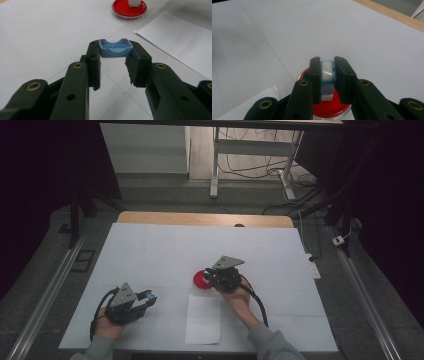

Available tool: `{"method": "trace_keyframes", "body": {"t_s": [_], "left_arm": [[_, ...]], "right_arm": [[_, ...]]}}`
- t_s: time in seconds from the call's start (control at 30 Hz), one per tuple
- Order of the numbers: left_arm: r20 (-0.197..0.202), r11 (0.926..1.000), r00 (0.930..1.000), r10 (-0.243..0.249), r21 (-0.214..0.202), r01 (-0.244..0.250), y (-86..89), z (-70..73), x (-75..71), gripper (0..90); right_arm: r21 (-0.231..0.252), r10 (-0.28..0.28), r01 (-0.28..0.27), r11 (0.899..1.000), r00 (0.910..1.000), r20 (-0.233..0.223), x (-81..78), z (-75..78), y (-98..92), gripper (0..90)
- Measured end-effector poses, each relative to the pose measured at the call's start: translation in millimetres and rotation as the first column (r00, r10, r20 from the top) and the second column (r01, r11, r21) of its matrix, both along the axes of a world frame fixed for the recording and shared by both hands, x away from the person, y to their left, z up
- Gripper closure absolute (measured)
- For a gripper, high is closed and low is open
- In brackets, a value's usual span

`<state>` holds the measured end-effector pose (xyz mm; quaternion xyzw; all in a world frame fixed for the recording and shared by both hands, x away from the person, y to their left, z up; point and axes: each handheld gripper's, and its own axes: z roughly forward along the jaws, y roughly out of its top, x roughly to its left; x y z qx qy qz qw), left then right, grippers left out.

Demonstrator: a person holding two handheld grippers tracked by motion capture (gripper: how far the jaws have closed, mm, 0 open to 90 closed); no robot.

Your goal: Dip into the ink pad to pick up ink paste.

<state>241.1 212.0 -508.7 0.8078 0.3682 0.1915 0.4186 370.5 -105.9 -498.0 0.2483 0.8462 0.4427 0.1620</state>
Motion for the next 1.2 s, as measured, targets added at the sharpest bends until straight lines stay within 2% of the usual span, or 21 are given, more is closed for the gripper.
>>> {"method": "trace_keyframes", "body": {"t_s": [0.37, 1.2], "left_arm": [[0.0, 1.0, 1.0, -0.001, 0.0, 0.001, -0.2, 0.2, 0.0, 65.4], [-0.004, 1.0, 1.0, -0.002, 0.001, 0.002, 0.4, -0.5, 0.7, 65.4]], "right_arm": [[0.039, 0.004, -0.005, 0.999, 0.9995, 0.031, -2.7, 13.1, -3.0, 75.6], [0.03, -0.016, 0.017, 0.999, 0.9998, -0.011, 12.7, 5.5, -6.5, 75.5]]}}
